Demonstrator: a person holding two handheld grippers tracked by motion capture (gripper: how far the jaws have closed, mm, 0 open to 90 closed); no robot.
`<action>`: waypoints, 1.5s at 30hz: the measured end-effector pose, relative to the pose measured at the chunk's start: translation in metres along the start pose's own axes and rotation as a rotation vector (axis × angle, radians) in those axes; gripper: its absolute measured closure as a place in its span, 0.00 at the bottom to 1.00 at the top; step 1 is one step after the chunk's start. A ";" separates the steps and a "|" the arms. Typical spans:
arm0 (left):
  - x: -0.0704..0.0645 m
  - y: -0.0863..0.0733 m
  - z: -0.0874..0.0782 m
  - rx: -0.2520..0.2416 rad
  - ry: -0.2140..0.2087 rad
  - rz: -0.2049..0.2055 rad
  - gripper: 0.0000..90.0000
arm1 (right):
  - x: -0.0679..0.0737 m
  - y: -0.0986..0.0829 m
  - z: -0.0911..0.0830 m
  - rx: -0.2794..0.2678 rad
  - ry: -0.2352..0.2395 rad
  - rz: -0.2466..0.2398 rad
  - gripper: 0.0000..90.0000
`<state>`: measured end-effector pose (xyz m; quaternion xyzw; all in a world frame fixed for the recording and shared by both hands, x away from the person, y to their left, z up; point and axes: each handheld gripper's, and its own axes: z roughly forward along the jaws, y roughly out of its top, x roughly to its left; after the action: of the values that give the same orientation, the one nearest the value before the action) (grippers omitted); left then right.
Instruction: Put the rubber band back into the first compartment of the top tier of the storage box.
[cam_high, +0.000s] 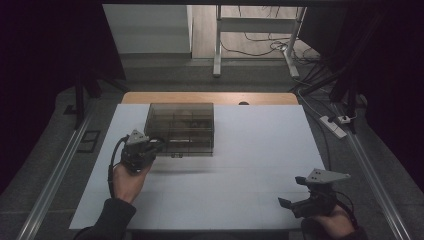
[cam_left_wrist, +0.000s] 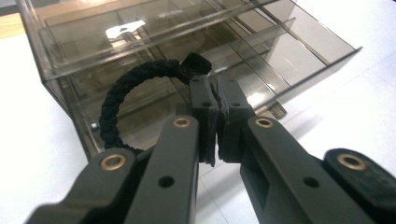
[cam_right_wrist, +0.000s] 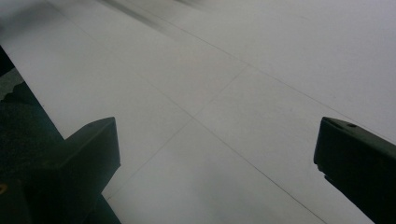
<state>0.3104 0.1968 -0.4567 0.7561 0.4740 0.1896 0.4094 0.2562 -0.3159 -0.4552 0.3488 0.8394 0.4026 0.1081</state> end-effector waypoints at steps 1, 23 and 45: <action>0.001 0.001 0.001 -0.002 0.002 -0.001 0.96 | 0.000 0.000 0.000 0.001 0.000 0.001 0.00; 0.013 0.001 0.020 0.072 0.022 -0.029 0.93 | 0.000 0.000 0.000 0.007 0.000 0.000 0.00; 0.013 0.001 0.020 0.057 0.023 -0.050 0.68 | 0.000 0.000 0.000 0.004 0.000 -0.002 0.00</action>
<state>0.3312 0.1993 -0.4688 0.7531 0.5026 0.1742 0.3870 0.2559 -0.3156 -0.4552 0.3485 0.8404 0.4009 0.1079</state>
